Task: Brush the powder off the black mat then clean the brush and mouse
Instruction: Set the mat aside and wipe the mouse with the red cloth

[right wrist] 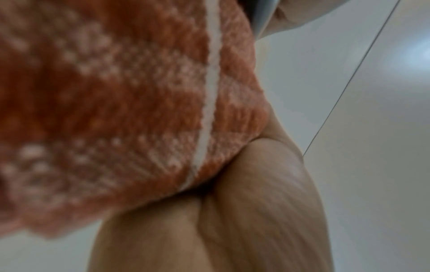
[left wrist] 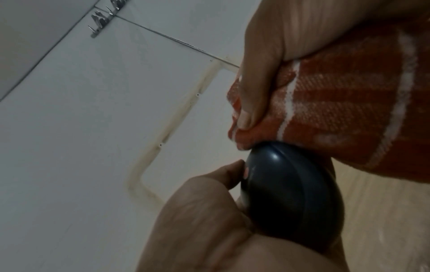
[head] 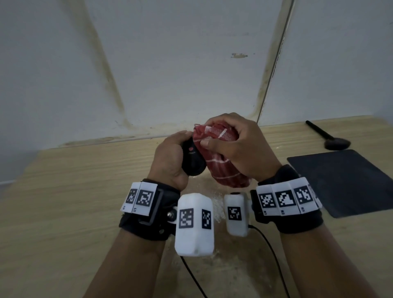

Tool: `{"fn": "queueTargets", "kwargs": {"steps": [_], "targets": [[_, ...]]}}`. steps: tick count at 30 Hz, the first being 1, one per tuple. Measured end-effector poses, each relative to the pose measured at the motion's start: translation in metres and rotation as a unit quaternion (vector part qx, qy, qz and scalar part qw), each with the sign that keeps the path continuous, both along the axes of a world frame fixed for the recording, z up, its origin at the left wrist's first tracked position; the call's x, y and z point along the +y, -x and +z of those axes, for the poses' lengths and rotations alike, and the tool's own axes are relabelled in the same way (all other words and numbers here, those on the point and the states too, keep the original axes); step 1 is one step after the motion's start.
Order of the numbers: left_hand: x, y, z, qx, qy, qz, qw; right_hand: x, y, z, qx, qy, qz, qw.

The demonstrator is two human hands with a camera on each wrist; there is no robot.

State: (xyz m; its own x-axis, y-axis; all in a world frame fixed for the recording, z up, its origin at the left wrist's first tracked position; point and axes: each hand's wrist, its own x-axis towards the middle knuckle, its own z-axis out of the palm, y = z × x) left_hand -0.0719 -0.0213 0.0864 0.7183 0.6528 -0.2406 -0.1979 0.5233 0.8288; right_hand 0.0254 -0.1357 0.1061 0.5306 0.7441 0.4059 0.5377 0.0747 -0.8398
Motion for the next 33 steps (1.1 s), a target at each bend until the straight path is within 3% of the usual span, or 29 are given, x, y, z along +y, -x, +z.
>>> {"fn": "queueTargets", "kwargs": {"steps": [4, 10, 15, 19, 22, 24, 28, 33], "targets": [[0.0, 0.002, 0.002, -0.013, 0.007, 0.007, 1.0, 0.0, 0.005, 0.001, -0.046, 0.021, 0.047, 0.998], [0.001, 0.006, 0.002, -0.068, 0.135, 0.043, 0.987, -0.01, 0.0, 0.003, -0.024, 0.104, 0.126, 0.986], [-0.009, 0.002, 0.008, -0.12, 0.201, 0.078, 0.969, -0.009, -0.005, -0.004, 0.001, -0.009, 0.064, 0.998], [-0.013, 0.006, 0.014, -0.113, 0.239, 0.079, 0.961, -0.01, 0.0, 0.0, 0.005, 0.059, 0.126, 0.99], [-0.013, 0.007, 0.019, -0.139, 0.259, 0.086, 0.952, -0.011, -0.001, 0.003, 0.014, 0.015, 0.075, 0.997], [-0.016, 0.008, 0.02, -0.157, 0.259, 0.087, 0.949, -0.01, 0.003, 0.002, 0.023, -0.024, 0.046, 0.998], [-0.021, 0.013, 0.026, -0.124, 0.237, 0.075, 0.961, -0.01, 0.011, 0.006, 0.002, 0.045, 0.114, 0.992], [-0.01, 0.016, 0.02, -0.159, 0.185, 0.058, 0.968, -0.001, 0.017, 0.008, -0.01, -0.029, 0.02, 0.999]]}}
